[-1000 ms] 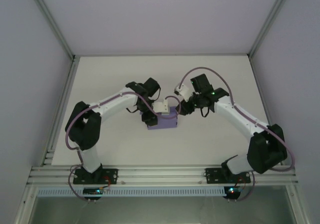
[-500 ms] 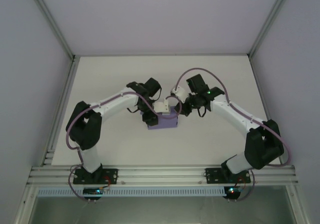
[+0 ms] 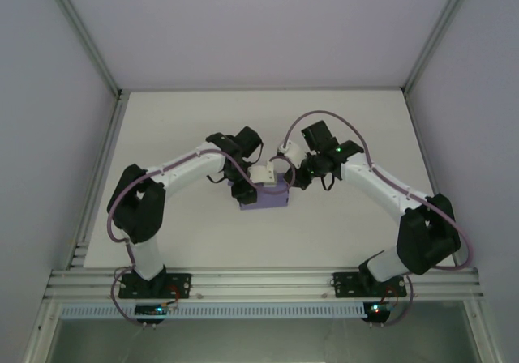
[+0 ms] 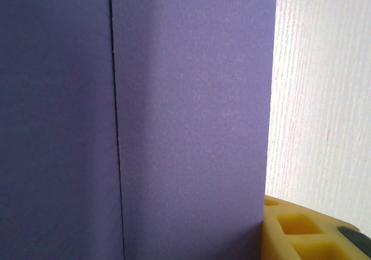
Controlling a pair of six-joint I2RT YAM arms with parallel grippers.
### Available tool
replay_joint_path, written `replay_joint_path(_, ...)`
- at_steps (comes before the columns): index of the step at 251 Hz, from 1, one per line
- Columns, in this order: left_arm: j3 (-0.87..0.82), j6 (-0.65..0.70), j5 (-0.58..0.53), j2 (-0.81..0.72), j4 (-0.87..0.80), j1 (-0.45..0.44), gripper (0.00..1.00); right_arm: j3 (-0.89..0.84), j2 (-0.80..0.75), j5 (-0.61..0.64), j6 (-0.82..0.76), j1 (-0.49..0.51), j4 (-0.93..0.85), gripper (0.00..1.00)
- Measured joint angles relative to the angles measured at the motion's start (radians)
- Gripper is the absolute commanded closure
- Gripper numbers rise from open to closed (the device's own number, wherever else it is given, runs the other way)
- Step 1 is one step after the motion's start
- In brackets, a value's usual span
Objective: Assemble paper box
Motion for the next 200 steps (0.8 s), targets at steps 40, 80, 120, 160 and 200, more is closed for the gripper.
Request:
replay_joint_path(40,0.0,-0.002,-0.003,0.0,0.0,0.0,0.73,0.0,0.0,0.001,0.011,0.0,-0.009,0.98)
replay_joint_path(80,0.0,-0.006,-0.005,0.0,0.0,-0.001,0.73,0.001,-0.004,0.018,0.033,0.006,-0.009,1.0)
replay_joint_path(120,0.001,-0.026,-0.016,0.0,0.005,-0.008,0.73,-0.008,-0.02,0.126,0.185,0.055,0.019,1.0)
replay_joint_path(160,0.001,-0.037,-0.029,0.0,0.009,-0.012,0.73,-0.141,-0.114,0.352,0.414,0.173,0.178,1.0)
replay_joint_path(200,0.002,-0.041,-0.034,0.0,0.013,-0.016,0.73,-0.267,-0.171,0.524,0.549,0.237,0.357,1.0)
